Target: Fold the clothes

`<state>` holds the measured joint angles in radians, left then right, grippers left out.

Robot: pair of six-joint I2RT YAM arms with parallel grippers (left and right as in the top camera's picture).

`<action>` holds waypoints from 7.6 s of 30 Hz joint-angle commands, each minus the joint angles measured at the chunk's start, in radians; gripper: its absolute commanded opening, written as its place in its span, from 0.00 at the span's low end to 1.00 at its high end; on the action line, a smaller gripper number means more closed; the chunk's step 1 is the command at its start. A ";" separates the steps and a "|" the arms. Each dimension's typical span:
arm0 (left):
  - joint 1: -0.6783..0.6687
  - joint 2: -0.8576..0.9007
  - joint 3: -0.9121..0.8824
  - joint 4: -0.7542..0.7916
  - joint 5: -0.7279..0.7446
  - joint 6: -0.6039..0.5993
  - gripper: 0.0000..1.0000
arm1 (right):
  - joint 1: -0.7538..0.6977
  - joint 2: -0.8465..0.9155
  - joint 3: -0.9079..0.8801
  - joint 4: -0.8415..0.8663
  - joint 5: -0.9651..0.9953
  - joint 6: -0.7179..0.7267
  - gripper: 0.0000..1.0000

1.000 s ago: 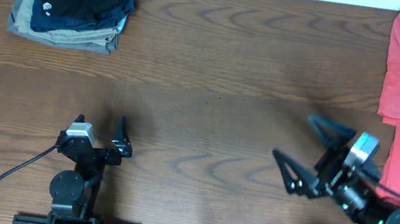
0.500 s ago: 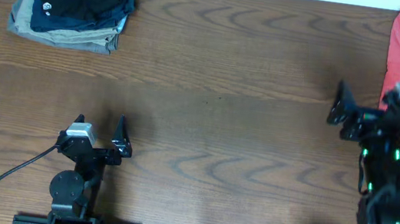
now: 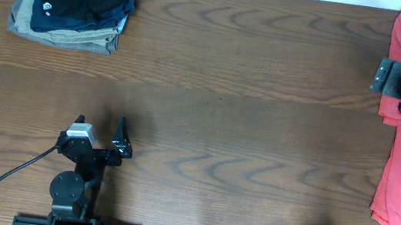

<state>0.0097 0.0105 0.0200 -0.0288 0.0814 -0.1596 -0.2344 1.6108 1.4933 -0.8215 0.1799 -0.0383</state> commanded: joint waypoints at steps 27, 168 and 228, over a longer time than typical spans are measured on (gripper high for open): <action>-0.005 -0.006 -0.016 -0.034 0.011 0.006 0.98 | -0.161 0.552 0.048 0.160 -0.005 -0.046 0.81; -0.005 -0.006 -0.016 -0.034 0.011 0.005 0.98 | 0.304 0.307 -0.180 0.105 -0.298 0.340 0.74; -0.005 -0.006 -0.016 -0.034 0.011 0.006 0.98 | 0.365 0.406 -0.168 0.085 -0.162 0.353 0.38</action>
<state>0.0097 0.0105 0.0200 -0.0288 0.0814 -0.1596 0.1146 2.0041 1.3315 -0.7444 0.0185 0.3050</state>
